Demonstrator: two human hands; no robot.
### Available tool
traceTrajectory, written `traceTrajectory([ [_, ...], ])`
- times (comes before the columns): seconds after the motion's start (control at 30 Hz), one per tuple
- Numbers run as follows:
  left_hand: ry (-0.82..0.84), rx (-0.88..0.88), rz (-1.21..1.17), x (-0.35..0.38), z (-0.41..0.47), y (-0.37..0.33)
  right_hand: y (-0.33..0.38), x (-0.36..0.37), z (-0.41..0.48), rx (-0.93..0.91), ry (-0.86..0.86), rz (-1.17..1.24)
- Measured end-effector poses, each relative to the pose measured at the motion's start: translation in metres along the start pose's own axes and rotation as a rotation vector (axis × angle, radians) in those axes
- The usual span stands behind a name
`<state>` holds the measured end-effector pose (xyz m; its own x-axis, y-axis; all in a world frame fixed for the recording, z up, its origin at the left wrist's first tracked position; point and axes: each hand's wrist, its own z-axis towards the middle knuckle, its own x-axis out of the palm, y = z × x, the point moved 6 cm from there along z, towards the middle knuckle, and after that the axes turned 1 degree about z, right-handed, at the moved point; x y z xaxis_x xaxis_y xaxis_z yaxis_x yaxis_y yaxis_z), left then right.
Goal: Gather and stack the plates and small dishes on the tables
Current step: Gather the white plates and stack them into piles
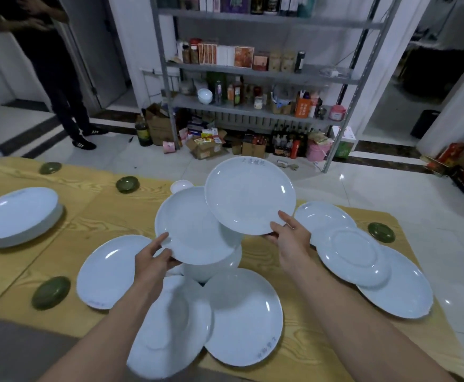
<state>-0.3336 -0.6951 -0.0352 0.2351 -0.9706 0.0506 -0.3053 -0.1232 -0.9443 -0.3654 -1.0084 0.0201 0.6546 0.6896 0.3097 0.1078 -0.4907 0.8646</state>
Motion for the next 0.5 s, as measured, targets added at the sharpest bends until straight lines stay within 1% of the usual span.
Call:
traceTrajectory([
  [0.17, -0.076, 0.095, -0.026, -0.090, -0.018, -0.017, -0.029, 0.050, -0.063, -0.017, 0.047, -0.021],
  [0.5, -0.157, 0.145, -0.174, -0.263, -0.047, -0.038, -0.108, 0.154, -0.168, 0.014, 0.180, -0.055],
])
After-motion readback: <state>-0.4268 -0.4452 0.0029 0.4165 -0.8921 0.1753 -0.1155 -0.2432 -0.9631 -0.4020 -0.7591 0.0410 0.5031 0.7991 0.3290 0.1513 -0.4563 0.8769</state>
